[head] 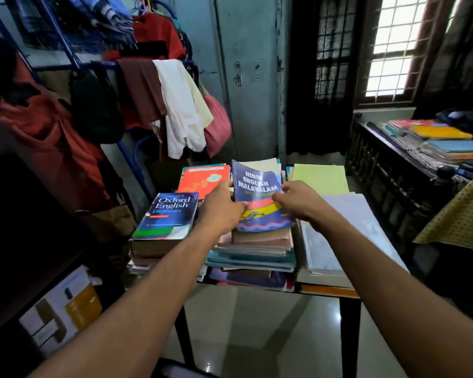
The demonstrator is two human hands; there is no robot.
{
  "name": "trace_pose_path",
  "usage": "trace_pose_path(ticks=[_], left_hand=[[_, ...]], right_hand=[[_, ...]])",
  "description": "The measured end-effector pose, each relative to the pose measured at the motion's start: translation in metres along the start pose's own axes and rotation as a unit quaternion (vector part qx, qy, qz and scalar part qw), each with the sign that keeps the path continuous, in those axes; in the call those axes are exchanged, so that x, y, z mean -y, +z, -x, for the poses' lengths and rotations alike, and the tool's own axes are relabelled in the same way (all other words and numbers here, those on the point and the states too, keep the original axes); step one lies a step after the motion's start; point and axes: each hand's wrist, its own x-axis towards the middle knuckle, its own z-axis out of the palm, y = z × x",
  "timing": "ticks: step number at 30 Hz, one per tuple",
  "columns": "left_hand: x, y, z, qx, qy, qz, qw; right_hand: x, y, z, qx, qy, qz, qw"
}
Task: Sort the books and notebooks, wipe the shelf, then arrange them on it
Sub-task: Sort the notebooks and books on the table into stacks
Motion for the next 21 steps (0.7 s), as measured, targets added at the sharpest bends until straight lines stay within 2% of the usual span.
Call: trace_pose_path(ticks=[3,5,8,11,13,15,16,18,21], left_hand=[[-0.021,0.009,0.005,0.025,0.006,0.126,0.992],[-0.038,0.025,0.009,0.057,-0.006,0.216,0.975],[-0.062,0.059,0.014,0.092,-0.031,0.275,0.956],[-0.071,0.09,0.018,0.137,-0.036,0.206,0.968],[-0.072,0.103,0.021,0.152,0.008,0.07,0.986],[-0.077,0.111,0.024,0.158,0.079,-0.118,0.977],[-0.08,0.113,0.023,0.144,0.118,-0.163,0.969],[-0.089,0.109,0.021,0.123,0.145,-0.14,0.972],[-0.089,0.088,0.02,0.064,0.155,-0.026,0.985]], right_hand=[[-0.008,-0.018,0.008,0.001,-0.002,-0.052,0.999],[-0.014,-0.043,0.016,-0.008,0.015,-0.041,0.999],[-0.027,-0.093,0.019,-0.033,0.039,-0.037,0.998],[-0.05,-0.126,0.019,-0.049,0.056,0.067,0.995],[-0.067,-0.134,0.023,0.005,0.095,0.134,0.986],[-0.077,-0.128,0.026,0.068,0.137,0.201,0.968],[-0.082,-0.122,0.024,0.08,0.146,0.229,0.959],[-0.079,-0.105,0.016,0.049,0.112,0.255,0.959],[-0.039,-0.071,0.013,-0.031,-0.007,0.215,0.976]])
